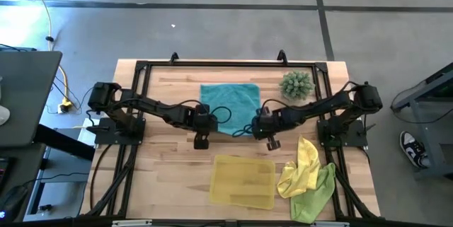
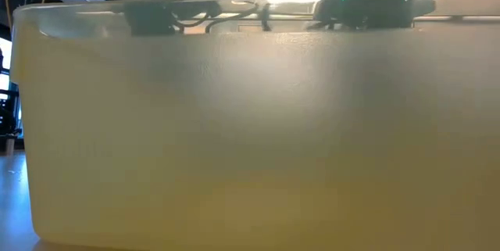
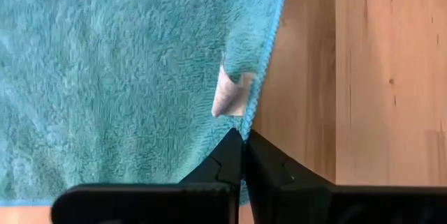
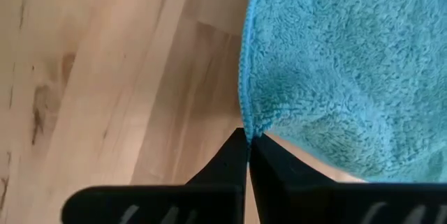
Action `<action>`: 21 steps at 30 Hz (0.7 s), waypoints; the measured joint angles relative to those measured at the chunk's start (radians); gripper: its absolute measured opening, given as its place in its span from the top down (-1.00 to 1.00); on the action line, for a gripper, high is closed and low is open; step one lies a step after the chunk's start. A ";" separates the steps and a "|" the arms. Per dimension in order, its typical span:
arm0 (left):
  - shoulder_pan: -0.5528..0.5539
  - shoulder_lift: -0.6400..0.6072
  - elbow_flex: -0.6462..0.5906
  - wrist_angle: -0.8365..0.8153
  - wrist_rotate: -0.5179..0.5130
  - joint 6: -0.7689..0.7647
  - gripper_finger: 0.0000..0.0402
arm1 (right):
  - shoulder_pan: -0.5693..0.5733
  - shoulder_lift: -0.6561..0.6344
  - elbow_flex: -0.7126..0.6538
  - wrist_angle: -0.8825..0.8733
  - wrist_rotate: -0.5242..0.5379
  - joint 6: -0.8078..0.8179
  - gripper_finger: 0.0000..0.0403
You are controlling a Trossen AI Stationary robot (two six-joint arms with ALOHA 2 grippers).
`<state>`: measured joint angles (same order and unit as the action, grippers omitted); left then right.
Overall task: Roll microfiber towels into tight, uniform cylinder then place into a basket
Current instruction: Fold the blue towel
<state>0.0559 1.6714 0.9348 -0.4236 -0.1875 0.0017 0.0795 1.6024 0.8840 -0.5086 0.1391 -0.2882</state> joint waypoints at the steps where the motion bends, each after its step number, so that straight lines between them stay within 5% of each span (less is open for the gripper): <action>1: 0.000 0.001 0.000 0.000 0.004 -0.002 0.97 | 0.005 0.000 0.000 -0.001 0.001 0.000 0.99; 10: -0.001 0.001 0.000 0.002 0.071 -0.007 0.91 | 0.015 0.000 0.000 -0.004 0.004 0.079 0.79; 21: -0.007 0.001 0.000 -0.008 0.096 -0.004 0.99 | 0.015 0.000 0.000 -0.002 0.005 0.108 0.98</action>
<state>0.0491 1.6722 0.9348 -0.4318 -0.0912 -0.0019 0.0944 1.6024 0.8837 -0.5107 0.1445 -0.1803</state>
